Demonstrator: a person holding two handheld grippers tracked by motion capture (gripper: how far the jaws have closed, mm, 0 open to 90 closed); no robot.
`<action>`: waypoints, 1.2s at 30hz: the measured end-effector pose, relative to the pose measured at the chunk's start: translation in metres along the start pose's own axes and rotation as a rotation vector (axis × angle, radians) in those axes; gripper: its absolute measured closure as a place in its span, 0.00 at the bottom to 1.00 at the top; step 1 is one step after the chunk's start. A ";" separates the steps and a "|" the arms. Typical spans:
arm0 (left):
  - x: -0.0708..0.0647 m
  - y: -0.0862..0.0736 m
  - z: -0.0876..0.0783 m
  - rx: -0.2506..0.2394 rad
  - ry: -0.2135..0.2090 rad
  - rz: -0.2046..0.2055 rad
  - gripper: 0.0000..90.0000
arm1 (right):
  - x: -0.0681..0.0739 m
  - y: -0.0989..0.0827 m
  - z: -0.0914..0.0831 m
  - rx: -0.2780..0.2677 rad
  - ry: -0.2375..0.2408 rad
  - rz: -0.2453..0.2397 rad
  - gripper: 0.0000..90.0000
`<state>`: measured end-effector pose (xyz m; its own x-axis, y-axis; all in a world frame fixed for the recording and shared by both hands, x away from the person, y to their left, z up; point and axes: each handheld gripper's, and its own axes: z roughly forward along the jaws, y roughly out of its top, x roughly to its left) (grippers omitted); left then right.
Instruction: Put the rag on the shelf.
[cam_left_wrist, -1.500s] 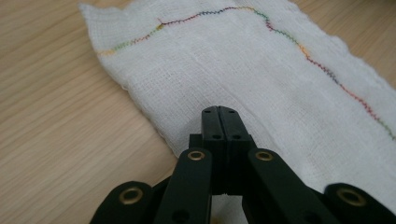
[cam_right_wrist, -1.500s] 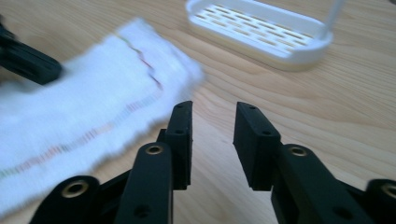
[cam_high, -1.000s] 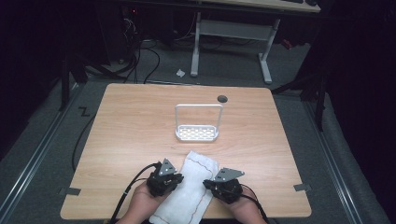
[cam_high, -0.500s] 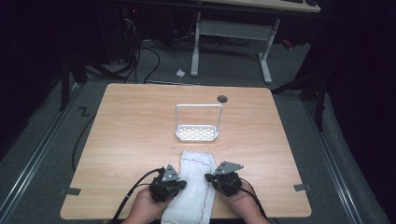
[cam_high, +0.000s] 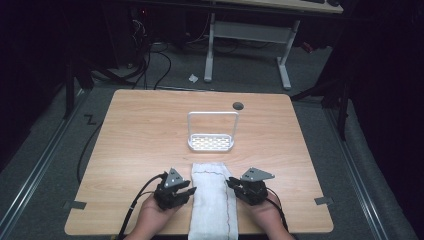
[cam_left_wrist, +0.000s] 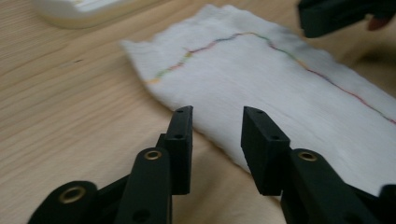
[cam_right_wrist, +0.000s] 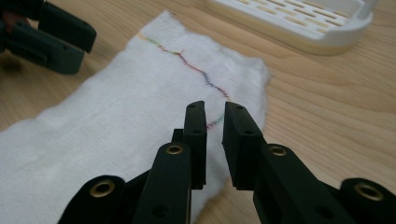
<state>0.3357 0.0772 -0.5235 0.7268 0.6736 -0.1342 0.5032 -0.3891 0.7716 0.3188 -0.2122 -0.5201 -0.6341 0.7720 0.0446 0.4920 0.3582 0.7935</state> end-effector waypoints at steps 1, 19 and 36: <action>0.000 0.000 0.000 0.000 0.000 0.000 0.65 | 0.000 0.000 0.000 0.000 0.000 0.000 0.88; 0.025 0.024 0.048 -0.014 0.009 -0.119 0.81 | -0.023 -0.005 -0.007 -0.044 -0.069 0.091 0.80; 0.025 0.022 0.048 -0.025 -0.019 -0.109 0.95 | -0.032 0.027 0.051 0.085 -0.005 0.093 0.69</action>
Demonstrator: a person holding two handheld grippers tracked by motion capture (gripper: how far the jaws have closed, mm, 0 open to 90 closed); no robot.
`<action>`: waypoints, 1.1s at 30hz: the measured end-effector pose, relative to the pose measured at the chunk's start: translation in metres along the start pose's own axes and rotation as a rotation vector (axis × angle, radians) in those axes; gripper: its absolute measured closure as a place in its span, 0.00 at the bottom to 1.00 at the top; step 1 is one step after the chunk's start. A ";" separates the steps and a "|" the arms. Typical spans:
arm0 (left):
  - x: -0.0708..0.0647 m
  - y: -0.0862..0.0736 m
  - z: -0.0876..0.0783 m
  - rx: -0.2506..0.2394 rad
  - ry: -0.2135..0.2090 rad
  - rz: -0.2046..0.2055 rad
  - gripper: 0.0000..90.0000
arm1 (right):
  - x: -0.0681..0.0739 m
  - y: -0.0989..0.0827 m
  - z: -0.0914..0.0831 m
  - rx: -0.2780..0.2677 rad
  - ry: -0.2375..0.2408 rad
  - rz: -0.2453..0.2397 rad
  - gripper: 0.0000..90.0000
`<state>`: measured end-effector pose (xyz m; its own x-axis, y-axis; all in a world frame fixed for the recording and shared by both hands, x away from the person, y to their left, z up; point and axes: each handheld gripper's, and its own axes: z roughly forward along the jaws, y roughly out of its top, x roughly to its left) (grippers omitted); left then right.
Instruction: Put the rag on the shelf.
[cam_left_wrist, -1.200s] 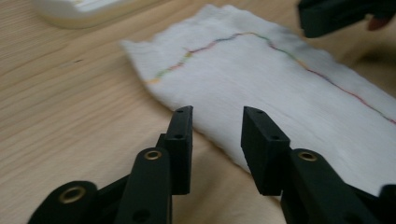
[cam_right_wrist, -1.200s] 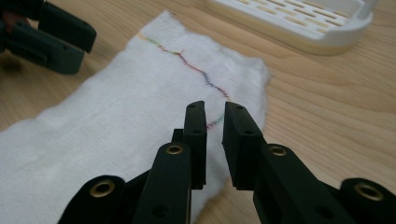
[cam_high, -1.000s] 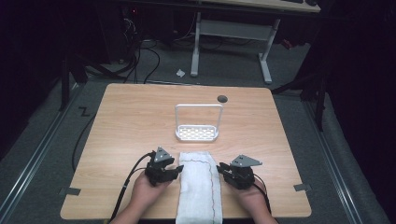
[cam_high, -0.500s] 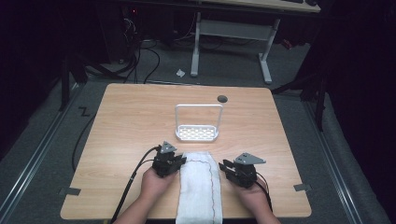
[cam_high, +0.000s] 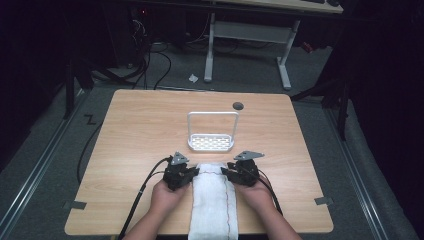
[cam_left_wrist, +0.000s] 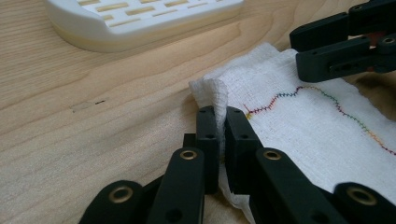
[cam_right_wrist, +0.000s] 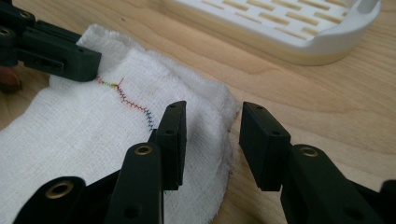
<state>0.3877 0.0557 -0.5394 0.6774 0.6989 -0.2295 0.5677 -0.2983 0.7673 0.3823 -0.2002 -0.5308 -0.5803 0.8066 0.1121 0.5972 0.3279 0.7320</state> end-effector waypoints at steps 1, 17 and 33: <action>0.000 0.000 0.000 0.000 0.000 -0.001 0.95 | 0.000 -0.001 0.002 0.006 -0.003 -0.016 0.68; 0.000 0.000 0.000 -0.001 -0.001 0.000 0.94 | 0.002 -0.004 0.005 -0.023 0.035 -0.022 0.92; -0.005 -0.001 -0.013 -0.130 0.003 0.035 0.94 | 0.015 -0.003 -0.015 -0.138 -0.020 -0.064 0.94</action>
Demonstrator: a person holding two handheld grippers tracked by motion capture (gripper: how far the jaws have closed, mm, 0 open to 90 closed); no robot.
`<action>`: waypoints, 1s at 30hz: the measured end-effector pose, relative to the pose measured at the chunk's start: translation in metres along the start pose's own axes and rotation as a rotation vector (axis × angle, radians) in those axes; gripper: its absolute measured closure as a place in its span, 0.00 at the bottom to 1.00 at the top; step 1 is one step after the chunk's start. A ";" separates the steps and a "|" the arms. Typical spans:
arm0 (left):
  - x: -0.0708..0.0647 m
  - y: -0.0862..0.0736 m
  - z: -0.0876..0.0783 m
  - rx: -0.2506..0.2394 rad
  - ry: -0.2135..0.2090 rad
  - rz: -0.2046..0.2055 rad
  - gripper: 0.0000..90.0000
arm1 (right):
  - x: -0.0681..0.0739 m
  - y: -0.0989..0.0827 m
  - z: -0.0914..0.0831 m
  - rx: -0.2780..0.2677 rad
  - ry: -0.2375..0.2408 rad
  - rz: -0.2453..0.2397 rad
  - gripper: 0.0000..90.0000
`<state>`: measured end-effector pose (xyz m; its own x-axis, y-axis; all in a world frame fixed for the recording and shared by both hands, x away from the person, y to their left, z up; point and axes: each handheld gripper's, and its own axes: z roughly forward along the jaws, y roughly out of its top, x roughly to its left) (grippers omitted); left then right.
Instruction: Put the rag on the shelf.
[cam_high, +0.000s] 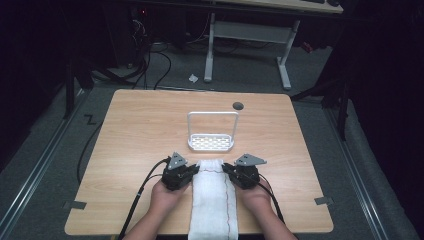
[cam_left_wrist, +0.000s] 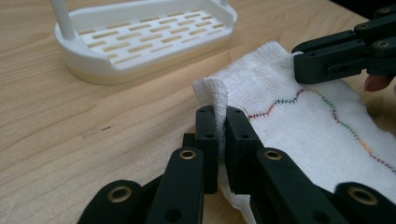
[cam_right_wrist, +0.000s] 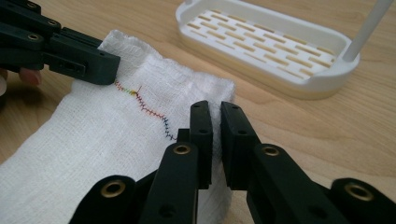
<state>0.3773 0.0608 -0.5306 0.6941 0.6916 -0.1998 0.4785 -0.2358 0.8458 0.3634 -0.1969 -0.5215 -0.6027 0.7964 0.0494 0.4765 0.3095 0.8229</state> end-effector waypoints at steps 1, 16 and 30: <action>-0.001 0.001 -0.002 -0.008 0.001 -0.005 0.95 | 0.001 0.001 -0.002 -0.007 0.002 0.001 0.94; -0.018 0.035 -0.031 -0.158 0.005 0.022 0.96 | 0.012 0.024 -0.038 -0.173 -0.044 -0.052 0.94; -0.021 0.085 -0.055 -0.267 0.016 0.055 0.96 | 0.008 0.076 -0.060 -0.283 -0.072 -0.069 0.94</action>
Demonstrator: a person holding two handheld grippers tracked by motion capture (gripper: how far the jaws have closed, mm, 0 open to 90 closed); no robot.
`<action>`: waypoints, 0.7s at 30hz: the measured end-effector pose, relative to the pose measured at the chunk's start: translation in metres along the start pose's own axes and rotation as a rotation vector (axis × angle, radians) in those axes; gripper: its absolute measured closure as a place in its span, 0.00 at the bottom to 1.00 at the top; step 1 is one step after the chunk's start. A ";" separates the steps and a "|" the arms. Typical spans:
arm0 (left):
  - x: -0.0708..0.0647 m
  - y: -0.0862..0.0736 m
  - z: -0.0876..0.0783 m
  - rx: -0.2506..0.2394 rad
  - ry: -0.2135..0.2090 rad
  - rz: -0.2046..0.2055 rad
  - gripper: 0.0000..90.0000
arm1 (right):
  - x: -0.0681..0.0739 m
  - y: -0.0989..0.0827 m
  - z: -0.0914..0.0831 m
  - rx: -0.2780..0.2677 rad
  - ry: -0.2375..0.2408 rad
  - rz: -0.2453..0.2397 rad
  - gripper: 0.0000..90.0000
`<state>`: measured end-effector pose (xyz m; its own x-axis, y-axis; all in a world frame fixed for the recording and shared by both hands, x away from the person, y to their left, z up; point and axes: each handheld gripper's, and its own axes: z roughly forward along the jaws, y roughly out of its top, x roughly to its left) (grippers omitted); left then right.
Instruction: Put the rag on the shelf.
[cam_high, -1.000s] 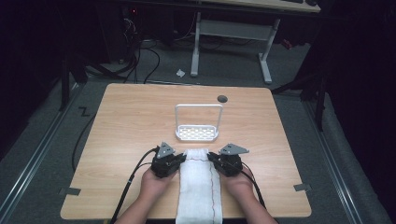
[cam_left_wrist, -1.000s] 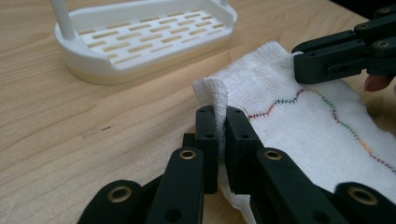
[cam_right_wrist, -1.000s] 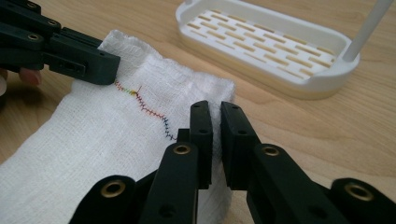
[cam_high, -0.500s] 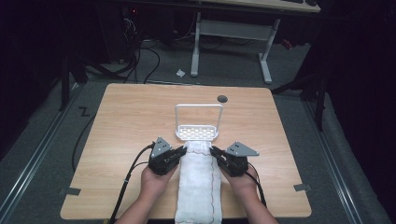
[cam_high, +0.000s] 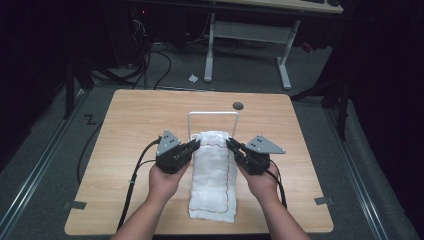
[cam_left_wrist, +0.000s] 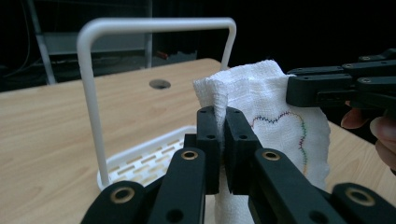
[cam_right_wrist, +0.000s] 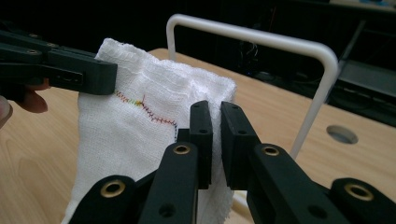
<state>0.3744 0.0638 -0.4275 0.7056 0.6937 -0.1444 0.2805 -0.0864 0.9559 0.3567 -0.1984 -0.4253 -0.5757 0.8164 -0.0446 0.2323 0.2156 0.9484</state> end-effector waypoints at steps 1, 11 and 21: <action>0.000 0.004 -0.001 -0.008 0.001 0.004 0.96 | 0.000 0.004 0.000 -0.008 -0.003 -0.005 0.93; -0.003 0.037 -0.015 -0.087 0.005 0.030 0.96 | 0.002 0.037 -0.007 -0.081 -0.014 -0.027 0.94; -0.007 0.064 -0.024 -0.149 0.004 0.072 0.96 | 0.002 0.065 -0.018 -0.145 -0.015 -0.033 0.94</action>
<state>0.3722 0.0709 -0.3589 0.7175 0.6927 -0.0729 0.1290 -0.0293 0.9912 0.3569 -0.1926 -0.3579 -0.5695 0.8181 -0.0801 0.0968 0.1635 0.9818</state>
